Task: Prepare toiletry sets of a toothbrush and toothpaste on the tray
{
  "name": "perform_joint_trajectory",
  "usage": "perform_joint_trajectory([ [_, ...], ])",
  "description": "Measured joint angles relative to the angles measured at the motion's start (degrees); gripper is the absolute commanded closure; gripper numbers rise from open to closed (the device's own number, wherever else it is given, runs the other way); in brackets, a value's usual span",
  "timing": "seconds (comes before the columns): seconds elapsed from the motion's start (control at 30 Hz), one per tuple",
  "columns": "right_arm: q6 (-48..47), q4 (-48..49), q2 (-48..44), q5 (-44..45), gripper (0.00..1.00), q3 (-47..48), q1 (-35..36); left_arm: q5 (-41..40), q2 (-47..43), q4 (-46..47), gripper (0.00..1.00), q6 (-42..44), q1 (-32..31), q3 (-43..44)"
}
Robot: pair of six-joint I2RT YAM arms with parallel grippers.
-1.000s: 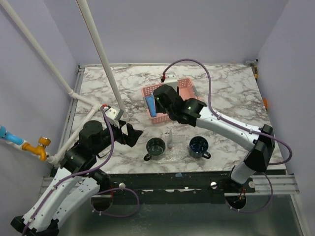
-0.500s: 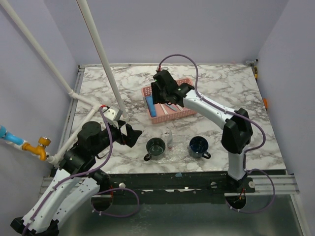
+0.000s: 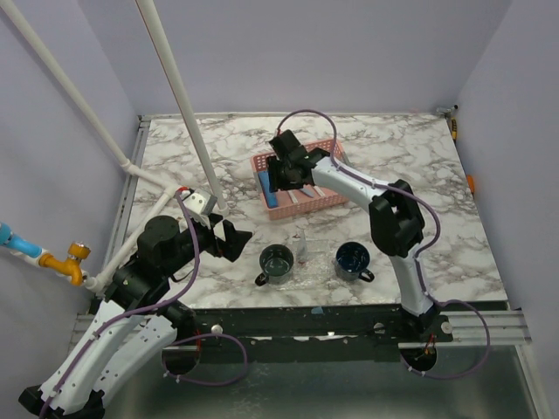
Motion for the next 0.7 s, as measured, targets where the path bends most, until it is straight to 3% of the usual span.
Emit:
perform_joint_trajectory([
  [0.4,0.0,0.0,5.4,-6.2,0.48,0.3,-0.4,0.0,0.0,0.0,0.01,0.0,0.0,0.0],
  [0.5,0.1,0.1,6.4,-7.6,0.56,0.5,-0.4,0.0,0.0,0.0,0.01,0.0,0.0,0.0],
  [0.7,0.2,0.2,7.2,-8.7,0.81,1.1,-0.4,0.0,0.0,0.0,0.01,0.0,0.0,0.0],
])
